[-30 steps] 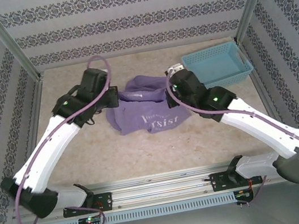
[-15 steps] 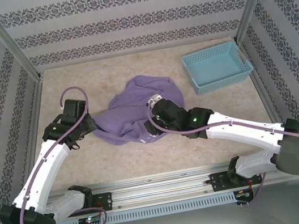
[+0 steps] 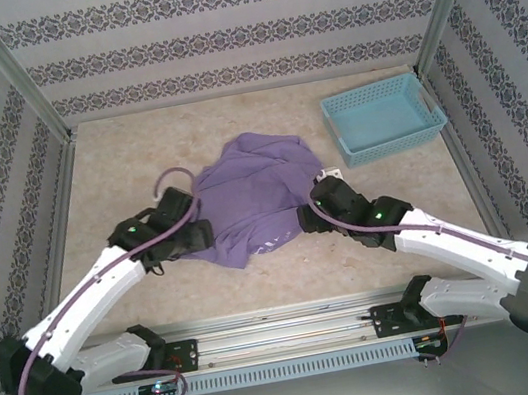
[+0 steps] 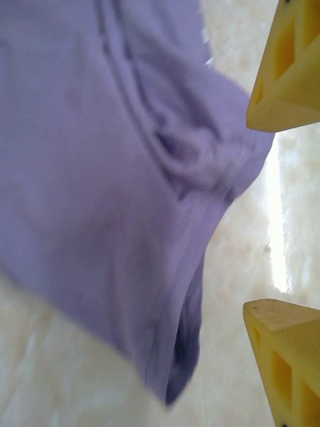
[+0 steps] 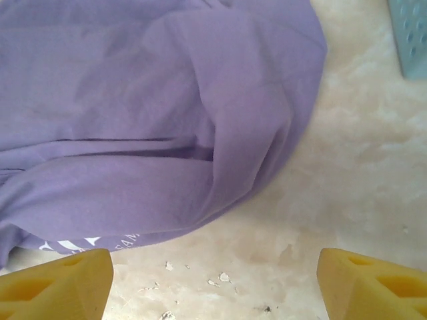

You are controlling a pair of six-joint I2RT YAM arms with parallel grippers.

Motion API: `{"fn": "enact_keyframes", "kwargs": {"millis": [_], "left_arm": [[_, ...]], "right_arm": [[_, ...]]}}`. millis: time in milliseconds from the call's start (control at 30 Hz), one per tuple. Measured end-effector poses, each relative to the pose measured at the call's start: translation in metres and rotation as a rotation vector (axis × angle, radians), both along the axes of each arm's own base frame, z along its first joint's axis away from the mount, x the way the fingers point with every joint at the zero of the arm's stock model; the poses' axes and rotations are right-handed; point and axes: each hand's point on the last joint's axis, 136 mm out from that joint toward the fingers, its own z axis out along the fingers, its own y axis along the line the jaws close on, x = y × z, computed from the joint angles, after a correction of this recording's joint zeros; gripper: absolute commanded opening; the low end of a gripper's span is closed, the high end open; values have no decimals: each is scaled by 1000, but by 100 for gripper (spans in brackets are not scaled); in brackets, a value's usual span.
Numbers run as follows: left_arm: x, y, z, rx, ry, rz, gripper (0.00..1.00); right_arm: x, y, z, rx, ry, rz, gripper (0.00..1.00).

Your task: Fold the inside-out t-shirt

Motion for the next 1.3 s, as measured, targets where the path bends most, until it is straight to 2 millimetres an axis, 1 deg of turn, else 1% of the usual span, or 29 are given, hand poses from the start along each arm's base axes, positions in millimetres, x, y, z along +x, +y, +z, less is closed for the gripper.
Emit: {"fn": "enact_keyframes", "kwargs": {"millis": [67,133,233,367,433,467,500,567,600,633,700,733,767,833,867,900,967,1000,1033,1067,1100,1133,1167,1200,1233,1267,1300], "left_arm": [[-4,-22,-18,17,47,-40,74],[-6,-40,-38,32,88,-63,77],[-7,-56,-63,41,131,-73,78],[-3,-60,-80,52,146,-56,68],[-2,-61,-88,58,153,-48,59],[-2,-61,-92,62,157,-45,56],[-2,-60,-97,67,163,-42,51],[-5,-58,-106,79,179,-35,40],[-6,-56,-110,85,186,-36,32],[-7,-54,-113,89,192,-33,24],[-7,-50,-115,93,198,-25,11],[-5,-48,-115,92,197,-20,5],[-1,-45,-113,89,194,-11,0],[10,-33,-104,85,181,18,0],[18,-27,-95,80,170,37,0],[30,-20,-79,69,145,61,0],[62,-8,-32,29,49,108,0],[80,-4,1,2,-27,125,0],[99,3,44,-24,-127,146,0],[112,9,85,-42,-226,160,0],[121,15,133,-64,-344,171,0],[121,21,178,-87,-460,176,0],[115,27,211,-107,-546,178,0],[103,34,244,-135,-640,178,0],[86,41,267,-163,-712,172,0],[76,46,274,-176,-746,166,0],[62,51,276,-190,-770,158,0]], "right_arm": [[4,0,-7,9,26,-20,80],[7,-2,-16,6,59,-43,81],[17,-7,-31,8,122,-90,81],[35,-15,-53,17,210,-150,78],[44,-16,-65,15,250,-168,75],[48,-14,-71,13,269,-170,71],[53,-12,-76,16,287,-171,67],[62,-6,-85,24,316,-163,51],[67,-3,-89,27,327,-159,40],[71,0,-92,31,336,-151,25],[78,5,-94,37,342,-138,3],[80,8,-91,44,336,-130,0],[82,10,-88,54,329,-125,0],[90,18,-72,82,295,-95,0],[94,21,-62,98,274,-84,0],[101,25,-46,117,243,-72,0],[116,32,-6,159,169,-52,0],[127,34,22,193,111,-46,0],[135,34,52,227,49,-42,0],[141,33,82,260,-18,-38,0],[144,29,114,296,-91,-36,0],[142,23,151,335,-178,-31,0],[135,18,177,364,-242,-26,0],[125,11,207,400,-318,-18,0],[112,6,231,436,-385,-6,0],[98,3,250,475,-444,14,0],[81,3,261,513,-484,43,0]]}}
